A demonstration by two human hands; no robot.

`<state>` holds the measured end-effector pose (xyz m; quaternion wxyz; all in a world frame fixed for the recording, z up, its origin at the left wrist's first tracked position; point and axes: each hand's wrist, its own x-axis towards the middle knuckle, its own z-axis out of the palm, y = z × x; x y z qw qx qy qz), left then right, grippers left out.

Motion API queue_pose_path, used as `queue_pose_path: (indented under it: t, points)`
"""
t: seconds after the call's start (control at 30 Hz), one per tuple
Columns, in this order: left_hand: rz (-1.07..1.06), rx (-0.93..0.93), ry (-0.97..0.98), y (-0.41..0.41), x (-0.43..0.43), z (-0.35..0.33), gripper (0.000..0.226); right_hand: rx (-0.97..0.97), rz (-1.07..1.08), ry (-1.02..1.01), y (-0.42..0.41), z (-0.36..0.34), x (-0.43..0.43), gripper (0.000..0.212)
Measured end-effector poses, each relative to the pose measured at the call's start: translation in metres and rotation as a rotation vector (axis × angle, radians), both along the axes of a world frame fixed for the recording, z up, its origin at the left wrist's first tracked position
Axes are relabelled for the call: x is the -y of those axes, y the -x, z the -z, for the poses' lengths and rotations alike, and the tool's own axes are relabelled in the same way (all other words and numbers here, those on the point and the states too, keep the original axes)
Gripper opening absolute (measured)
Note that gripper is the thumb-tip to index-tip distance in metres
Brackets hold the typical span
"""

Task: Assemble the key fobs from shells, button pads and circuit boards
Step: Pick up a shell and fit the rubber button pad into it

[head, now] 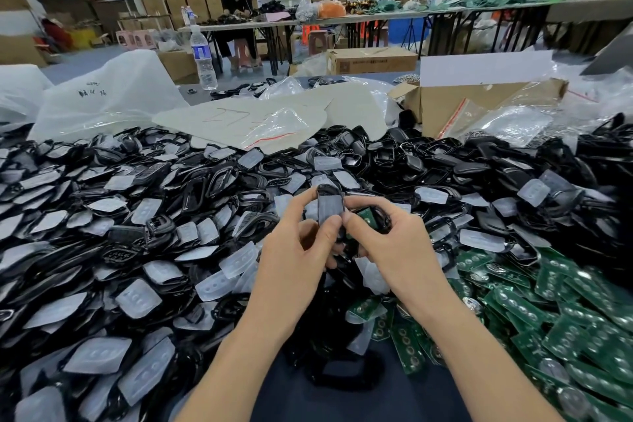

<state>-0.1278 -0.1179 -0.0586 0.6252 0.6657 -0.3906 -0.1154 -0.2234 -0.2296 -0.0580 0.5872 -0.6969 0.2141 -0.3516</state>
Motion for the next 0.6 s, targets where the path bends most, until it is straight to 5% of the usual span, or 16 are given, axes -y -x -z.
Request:
queue_pose_path:
  t: [0.33,0.6]
  points:
    - [-0.045,0.089,0.031,-0.002,-0.001,0.000,0.041,0.094,-0.096,-0.302,0.001,-0.003,0.007,0.011]
    - [-0.006,0.082,0.008,0.002,-0.001,0.001,0.039,0.183,-0.111,-0.470,0.001,-0.010,0.006,0.041]
